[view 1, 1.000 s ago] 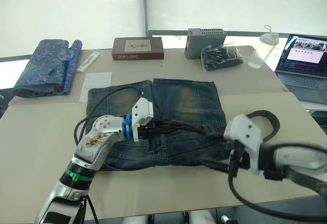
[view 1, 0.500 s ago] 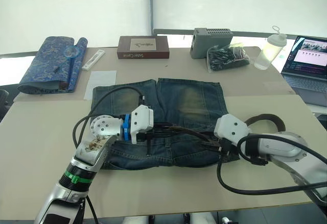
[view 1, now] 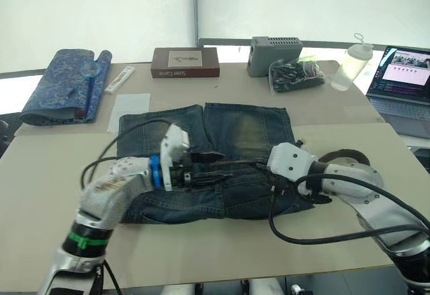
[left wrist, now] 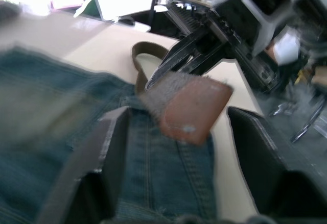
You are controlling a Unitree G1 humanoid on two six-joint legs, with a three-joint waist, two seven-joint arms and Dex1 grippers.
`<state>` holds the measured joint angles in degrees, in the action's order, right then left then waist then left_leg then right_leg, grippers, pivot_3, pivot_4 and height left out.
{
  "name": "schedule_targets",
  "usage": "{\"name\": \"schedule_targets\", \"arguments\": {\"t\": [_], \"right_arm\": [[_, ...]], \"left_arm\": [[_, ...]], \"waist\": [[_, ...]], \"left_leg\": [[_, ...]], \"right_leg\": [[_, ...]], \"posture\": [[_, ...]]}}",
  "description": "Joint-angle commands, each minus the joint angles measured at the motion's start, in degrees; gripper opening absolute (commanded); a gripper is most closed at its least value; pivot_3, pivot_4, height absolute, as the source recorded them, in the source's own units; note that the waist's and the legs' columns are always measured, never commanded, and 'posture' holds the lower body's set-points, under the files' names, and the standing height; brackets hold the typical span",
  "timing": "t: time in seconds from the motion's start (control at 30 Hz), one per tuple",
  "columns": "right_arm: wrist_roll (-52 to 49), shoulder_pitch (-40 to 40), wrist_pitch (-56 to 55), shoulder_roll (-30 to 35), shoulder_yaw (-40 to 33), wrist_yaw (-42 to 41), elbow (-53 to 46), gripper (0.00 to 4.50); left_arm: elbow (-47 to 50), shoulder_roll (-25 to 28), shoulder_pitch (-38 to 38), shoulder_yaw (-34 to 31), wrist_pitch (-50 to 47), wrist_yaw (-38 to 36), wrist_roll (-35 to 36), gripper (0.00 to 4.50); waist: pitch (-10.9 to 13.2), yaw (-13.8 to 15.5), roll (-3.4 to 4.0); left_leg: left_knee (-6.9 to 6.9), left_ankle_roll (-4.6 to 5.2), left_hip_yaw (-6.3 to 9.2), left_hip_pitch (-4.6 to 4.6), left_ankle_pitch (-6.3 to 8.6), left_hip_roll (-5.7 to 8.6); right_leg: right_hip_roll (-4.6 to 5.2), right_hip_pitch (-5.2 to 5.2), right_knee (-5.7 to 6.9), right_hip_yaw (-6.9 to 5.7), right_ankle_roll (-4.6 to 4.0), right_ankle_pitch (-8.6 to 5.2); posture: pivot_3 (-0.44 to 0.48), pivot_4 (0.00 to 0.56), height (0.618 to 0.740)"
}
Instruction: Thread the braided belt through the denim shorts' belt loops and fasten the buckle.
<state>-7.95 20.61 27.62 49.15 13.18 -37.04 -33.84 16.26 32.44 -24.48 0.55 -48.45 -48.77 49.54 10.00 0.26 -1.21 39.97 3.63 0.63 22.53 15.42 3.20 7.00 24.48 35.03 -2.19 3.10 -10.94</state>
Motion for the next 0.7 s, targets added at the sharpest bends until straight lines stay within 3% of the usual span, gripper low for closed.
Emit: {"name": "schedule_targets", "arguments": {"t": [0.03, 0.1, 0.13, 0.17, 0.43, 0.57, 0.67, 0.7], "right_arm": [[8.2, 1.7, -9.9, -1.4, 0.5, 3.0, 2.4, 0.0], [12.9, 1.9, -15.5, -2.5, 1.1, 5.0, 4.5, 0.0], [14.3, 1.9, -17.4, -3.1, 1.2, 5.6, 5.4, 0.0], [15.8, 1.9, -19.2, -3.6, 1.3, 6.2, 6.1, 0.0], [22.5, 0.5, -28.3, -7.1, 0.0, 8.1, 9.2, 0.0], [23.9, -0.2, -29.8, -8.2, -1.2, 8.6, 9.6, 0.0], [24.7, -0.6, -30.3, -8.8, -1.8, 8.7, 9.7, 0.0], [25.0, -0.7, -30.4, -9.1, -2.0, 8.8, 9.6, 0.0]], "left_arm": [[-1.4, 1.5, 1.4, -6.1, -17.3, 15.2, 25.0, 4.47], [-4.4, 3.5, 4.1, -5.2, -17.0, 28.8, 49.1, 4.47], [-5.5, 3.4, 5.2, -4.3, -15.4, 34.9, 57.7, 4.47], [-5.8, 2.5, 5.9, -4.0, -14.5, 38.6, 61.7, 4.47], [-2.8, -21.6, 9.7, -13.5, -7.7, 62.9, 63.5, 4.47], [-1.3, -29.2, 9.5, -17.2, -5.7, 72.5, 63.5, 4.47], [-0.6, -31.5, 9.2, -17.7, -7.2, 74.1, 63.5, 3.66], [-0.7, -31.9, 9.0, -17.7, -8.0, 74.1, 63.5, 3.18]], "waist": [[0.0, 0.0, 0.0], [0.0, -0.1, 0.0], [0.0, -0.2, -0.01], [0.0, 0.0, 0.0], [0.0, 1.0, -0.07], [0.0, 1.1, -0.09], [0.0, 1.2, -0.1], [0.0, 1.2, -0.1]], "left_leg": [[0.0, -0.05, 0.01, 0.0, -0.03, 0.0], [-0.01, -0.11, 0.03, -0.11, -0.06, 0.0], [-0.06, -0.14, 0.04, -0.19, -0.08, 0.0], [-0.08, -0.2, 0.07, -0.22, -0.09, -0.01], [-0.06, -0.45, 0.05, -0.3, -0.3, 0.14], [-0.09, -0.55, 0.04, -0.31, -0.37, 0.06], [-0.09, -0.59, 0.05, -0.31, -0.4, -0.01], [-0.09, -0.58, 0.04, -0.31, -0.41, -0.02]], "right_leg": [[-0.01, 0.0, 0.01, 0.0, 0.01, 0.0], [0.0, -0.05, 0.07, 0.05, -0.04, 0.02], [0.02, -0.06, 0.11, 0.12, -0.14, 0.08], [0.06, -0.05, 0.12, 0.22, -0.3, 0.18], [0.04, -0.22, 0.06, 0.15, -0.62, 0.45], [-0.07, -0.23, 0.03, 0.16, -0.74, 0.53], [-0.17, -0.24, 0.03, 0.14, -0.8, 0.55], [-0.21, -0.23, 0.03, 0.14, -0.81, 0.56]], "posture": [[0.0, 0.15, 0.74], [0.0, 0.15, 0.74], [0.0, 0.15, 0.74], [0.0, 0.15, 0.74], [0.0, 0.15, 0.74], [0.0, 0.15, 0.74], [0.0, 0.15, 0.74], [0.0, 0.15, 0.74]]}}
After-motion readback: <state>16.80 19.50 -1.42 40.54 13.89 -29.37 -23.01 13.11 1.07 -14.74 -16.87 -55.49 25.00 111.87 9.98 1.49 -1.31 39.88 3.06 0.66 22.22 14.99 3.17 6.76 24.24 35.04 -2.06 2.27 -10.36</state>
